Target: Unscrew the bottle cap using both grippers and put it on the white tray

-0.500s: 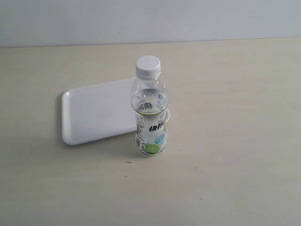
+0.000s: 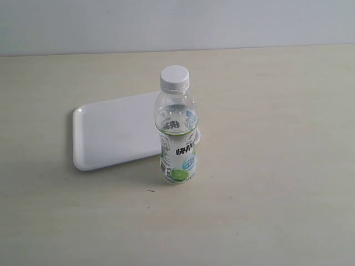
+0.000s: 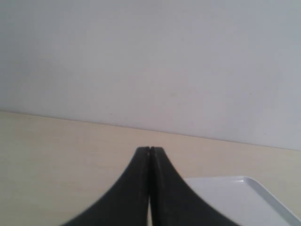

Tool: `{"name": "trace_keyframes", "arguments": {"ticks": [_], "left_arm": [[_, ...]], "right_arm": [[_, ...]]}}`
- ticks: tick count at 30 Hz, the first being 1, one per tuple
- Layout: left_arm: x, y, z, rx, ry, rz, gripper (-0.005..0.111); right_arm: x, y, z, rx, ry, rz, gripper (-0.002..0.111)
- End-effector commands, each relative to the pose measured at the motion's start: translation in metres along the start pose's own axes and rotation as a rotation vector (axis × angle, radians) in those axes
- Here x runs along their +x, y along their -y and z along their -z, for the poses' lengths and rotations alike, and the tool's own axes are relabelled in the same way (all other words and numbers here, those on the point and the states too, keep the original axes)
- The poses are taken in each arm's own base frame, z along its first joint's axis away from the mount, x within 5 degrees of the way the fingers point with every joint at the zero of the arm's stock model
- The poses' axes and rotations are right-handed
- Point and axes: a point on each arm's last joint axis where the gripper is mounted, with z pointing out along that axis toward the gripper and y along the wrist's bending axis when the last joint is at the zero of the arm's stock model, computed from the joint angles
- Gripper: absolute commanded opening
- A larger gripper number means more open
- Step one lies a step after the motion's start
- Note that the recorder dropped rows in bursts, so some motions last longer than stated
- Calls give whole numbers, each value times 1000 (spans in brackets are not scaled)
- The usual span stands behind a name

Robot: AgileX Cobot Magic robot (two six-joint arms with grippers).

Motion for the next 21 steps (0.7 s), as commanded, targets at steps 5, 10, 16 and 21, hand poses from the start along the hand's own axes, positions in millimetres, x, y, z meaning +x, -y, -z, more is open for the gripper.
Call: {"name": "trace_keyframes", "arguments": {"ticks": [5,10,16,21], "left_arm": [[0,0,0,-1,13,-4,0],[0,1,0,12,11,-3,0],[0,2,0,30,8,-31,0],[0,2,0,30,8,-31,0]], "right_arm": [[-1,0,1,-10,22,-259,0],[7,2,1,20,-59,-258,0],[16,3,2,37,-169,-138,0],[18,3,2,45,-189,-134,0]]}}
